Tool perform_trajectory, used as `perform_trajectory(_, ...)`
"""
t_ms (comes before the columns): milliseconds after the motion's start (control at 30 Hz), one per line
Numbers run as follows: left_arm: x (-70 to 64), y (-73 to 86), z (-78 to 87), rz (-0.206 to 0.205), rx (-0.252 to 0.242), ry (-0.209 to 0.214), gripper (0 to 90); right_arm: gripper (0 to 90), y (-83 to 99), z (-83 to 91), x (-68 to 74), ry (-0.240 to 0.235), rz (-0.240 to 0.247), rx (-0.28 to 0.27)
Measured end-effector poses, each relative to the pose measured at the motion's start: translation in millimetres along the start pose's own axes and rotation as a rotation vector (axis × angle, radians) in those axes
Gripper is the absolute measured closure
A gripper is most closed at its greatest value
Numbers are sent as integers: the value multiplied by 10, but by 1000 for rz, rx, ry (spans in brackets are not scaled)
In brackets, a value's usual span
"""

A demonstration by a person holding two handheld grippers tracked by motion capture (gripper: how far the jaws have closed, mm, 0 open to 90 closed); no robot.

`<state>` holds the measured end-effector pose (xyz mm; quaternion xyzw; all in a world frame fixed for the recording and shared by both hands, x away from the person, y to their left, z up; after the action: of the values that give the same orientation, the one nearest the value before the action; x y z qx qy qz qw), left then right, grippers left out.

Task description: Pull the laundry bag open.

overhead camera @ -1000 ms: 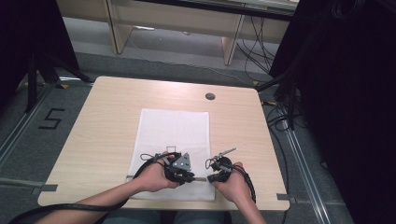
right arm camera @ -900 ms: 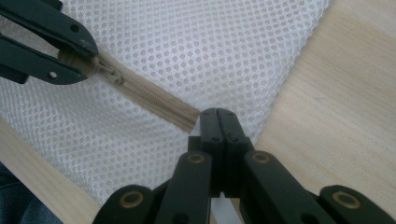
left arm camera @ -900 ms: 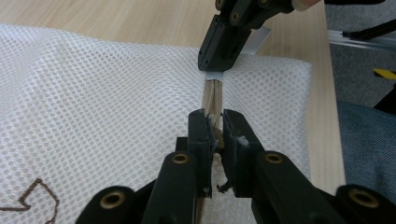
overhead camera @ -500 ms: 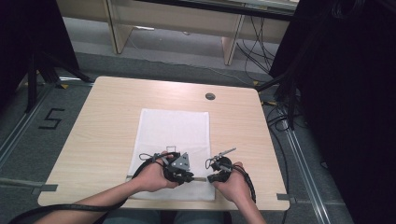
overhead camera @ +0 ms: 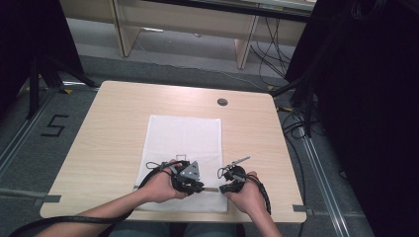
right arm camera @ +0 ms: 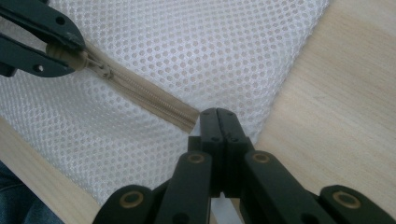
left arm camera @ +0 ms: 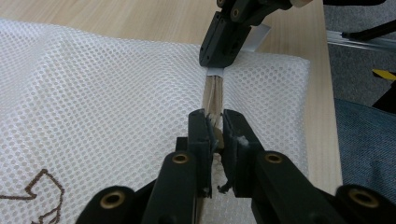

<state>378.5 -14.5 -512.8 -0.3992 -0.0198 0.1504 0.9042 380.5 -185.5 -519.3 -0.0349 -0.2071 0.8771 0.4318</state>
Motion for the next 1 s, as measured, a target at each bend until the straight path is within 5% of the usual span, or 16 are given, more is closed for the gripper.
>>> perform_trajectory(1000,8,33,62,1,0,2,819,900,-2,-1,-5,-4,5,-5)
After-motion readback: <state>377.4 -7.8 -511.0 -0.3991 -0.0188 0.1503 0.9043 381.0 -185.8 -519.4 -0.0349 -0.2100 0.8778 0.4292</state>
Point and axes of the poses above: each handheld gripper's, and its own axes: z roughly backward along the jaws, y roughly out of its underside, x roughly to its left, the point moved 4 cm from there along -z, roughly forward along the jaws, and after that the axes turned 4 degrees about z, right-handed, at the moved point
